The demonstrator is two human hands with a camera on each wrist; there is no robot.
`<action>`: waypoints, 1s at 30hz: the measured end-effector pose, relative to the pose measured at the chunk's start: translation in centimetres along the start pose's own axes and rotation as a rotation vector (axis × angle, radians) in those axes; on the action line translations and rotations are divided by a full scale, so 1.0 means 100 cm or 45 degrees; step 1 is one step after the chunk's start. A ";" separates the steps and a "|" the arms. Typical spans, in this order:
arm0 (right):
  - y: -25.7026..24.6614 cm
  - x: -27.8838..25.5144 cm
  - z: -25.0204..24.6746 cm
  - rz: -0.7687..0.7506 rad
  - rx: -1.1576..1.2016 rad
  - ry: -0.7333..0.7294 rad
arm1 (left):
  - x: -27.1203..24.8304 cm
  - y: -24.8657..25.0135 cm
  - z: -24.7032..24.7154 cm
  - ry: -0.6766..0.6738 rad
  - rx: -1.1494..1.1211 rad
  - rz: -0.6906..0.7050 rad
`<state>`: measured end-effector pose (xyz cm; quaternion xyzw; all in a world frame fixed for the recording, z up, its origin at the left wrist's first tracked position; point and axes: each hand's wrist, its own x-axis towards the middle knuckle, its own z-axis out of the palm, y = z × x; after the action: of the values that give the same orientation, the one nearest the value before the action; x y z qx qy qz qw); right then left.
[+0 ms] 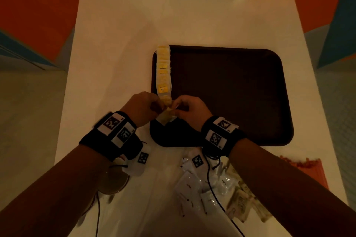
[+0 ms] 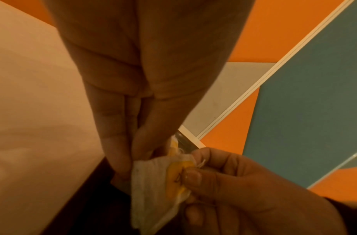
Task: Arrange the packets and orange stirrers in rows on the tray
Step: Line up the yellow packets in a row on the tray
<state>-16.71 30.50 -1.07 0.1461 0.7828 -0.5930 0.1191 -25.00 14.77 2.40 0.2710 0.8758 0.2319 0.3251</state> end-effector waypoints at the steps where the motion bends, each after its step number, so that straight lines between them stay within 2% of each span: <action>1: 0.001 0.000 0.001 0.017 0.053 -0.002 | 0.000 -0.001 0.001 -0.004 -0.004 0.001; 5: 0.003 -0.002 0.000 0.060 0.197 0.019 | -0.003 -0.001 0.002 -0.038 -0.036 0.070; 10: 0.001 -0.007 -0.005 0.057 0.324 0.006 | -0.005 -0.002 0.005 -0.051 -0.075 0.012; 13: -0.001 -0.007 -0.005 0.034 0.289 -0.023 | -0.006 -0.001 0.008 0.013 -0.080 0.027; 16: -0.005 -0.007 -0.008 0.037 0.257 -0.042 | -0.008 0.001 0.009 -0.018 -0.077 0.049; 19: -0.010 -0.007 -0.010 0.057 0.352 -0.041 | -0.009 0.004 0.009 -0.059 -0.100 0.047; 25: -0.009 -0.008 -0.008 0.119 0.467 -0.071 | -0.012 0.006 0.008 0.058 -0.166 0.124; 30: -0.015 -0.014 -0.015 -0.044 0.283 0.006 | -0.008 0.001 0.008 -0.033 -0.044 0.020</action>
<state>-15.96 31.41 1.20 0.1462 0.7151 -0.6777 0.0900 -23.88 14.55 2.22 0.2752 0.8652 0.2461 0.3394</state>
